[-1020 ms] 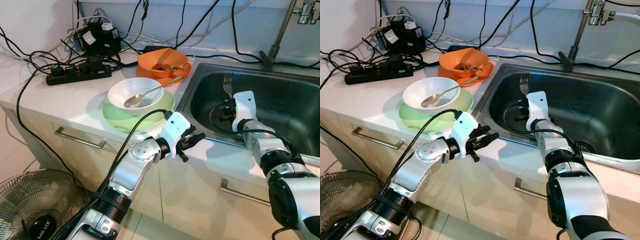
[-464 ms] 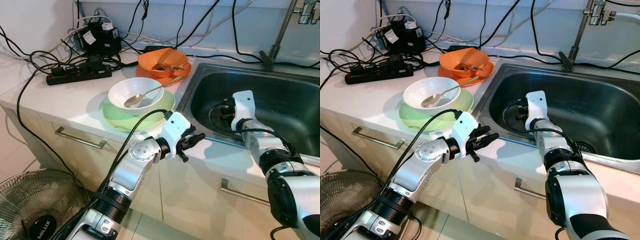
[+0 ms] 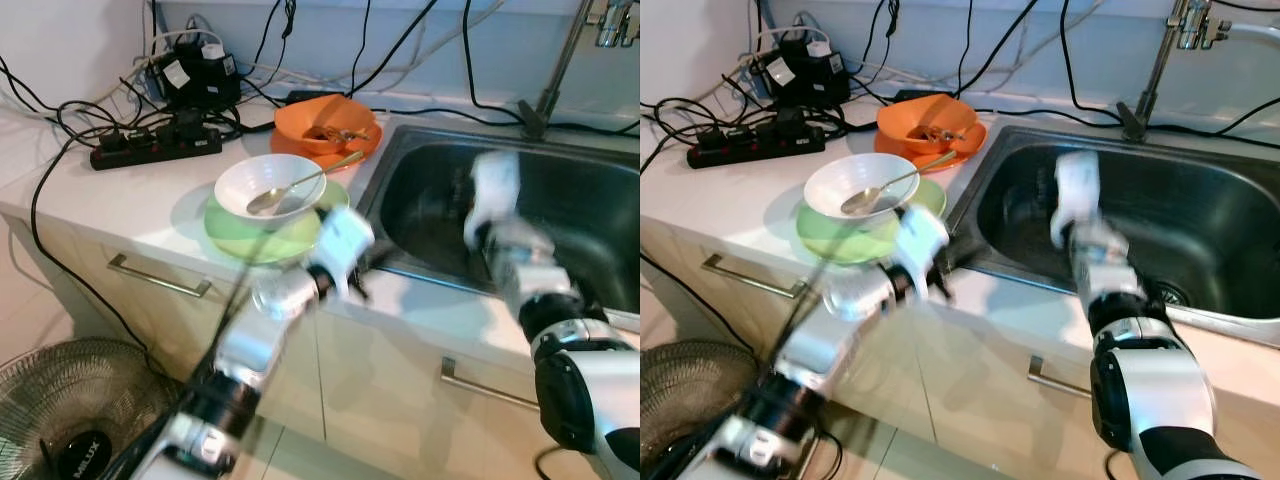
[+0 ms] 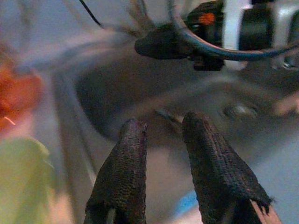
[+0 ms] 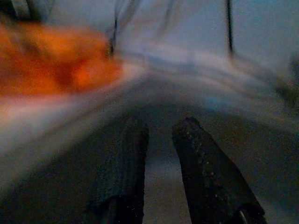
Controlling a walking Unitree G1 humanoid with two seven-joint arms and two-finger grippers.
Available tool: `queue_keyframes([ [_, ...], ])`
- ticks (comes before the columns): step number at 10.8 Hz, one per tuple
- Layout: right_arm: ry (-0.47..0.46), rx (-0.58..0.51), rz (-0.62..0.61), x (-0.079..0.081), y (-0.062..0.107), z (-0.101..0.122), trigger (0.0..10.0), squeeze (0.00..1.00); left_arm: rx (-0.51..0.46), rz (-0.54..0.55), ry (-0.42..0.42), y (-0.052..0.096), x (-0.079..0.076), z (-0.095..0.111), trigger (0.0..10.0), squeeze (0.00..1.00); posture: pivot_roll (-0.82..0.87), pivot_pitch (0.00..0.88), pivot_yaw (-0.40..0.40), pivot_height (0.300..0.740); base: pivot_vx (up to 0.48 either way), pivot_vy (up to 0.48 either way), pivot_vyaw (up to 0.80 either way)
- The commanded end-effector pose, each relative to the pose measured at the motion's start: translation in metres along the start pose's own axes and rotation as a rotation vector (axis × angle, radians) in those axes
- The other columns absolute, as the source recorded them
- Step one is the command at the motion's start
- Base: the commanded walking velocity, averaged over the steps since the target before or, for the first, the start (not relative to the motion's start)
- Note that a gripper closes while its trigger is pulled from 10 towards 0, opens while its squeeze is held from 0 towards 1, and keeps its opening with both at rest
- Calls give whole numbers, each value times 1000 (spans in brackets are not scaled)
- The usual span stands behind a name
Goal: Kitchen organization
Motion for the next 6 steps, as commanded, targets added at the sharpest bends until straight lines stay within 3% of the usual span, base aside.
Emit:
queue_keyframes([
  [1, -18, -88, 13, 4, -2, 19, 10000, 0, -29, 40, -12, 0, 8, 7, 10000, 0, 62, 16, 74, 740, 0, 0, 0],
  [4, -72, -287, -42, -3, 19, 44, 10000, 0, -150, 190, -28, 2, 34, 30, 10000, 0, 51, 16, 82, 740, 0, 0, 0],
  [6, -92, -340, -53, 10, 36, 43, 10000, 0, -209, 272, -37, 7, 49, 40, 10000, 0, 42, 17, 89, 740, 0, 0, 0],
])
Point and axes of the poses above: a point about 5 cm out from each wrist's last joint towards the gripper, its own y axis pointing back from the gripper into the wrist, its own z axis along the axis of the wrist's last joint, x = y × z, the point moved 6 cm from there along -y, pointing out of the wrist towards the gripper, and after that the axes turned 2 degrees about y, right-handed, at the moved point
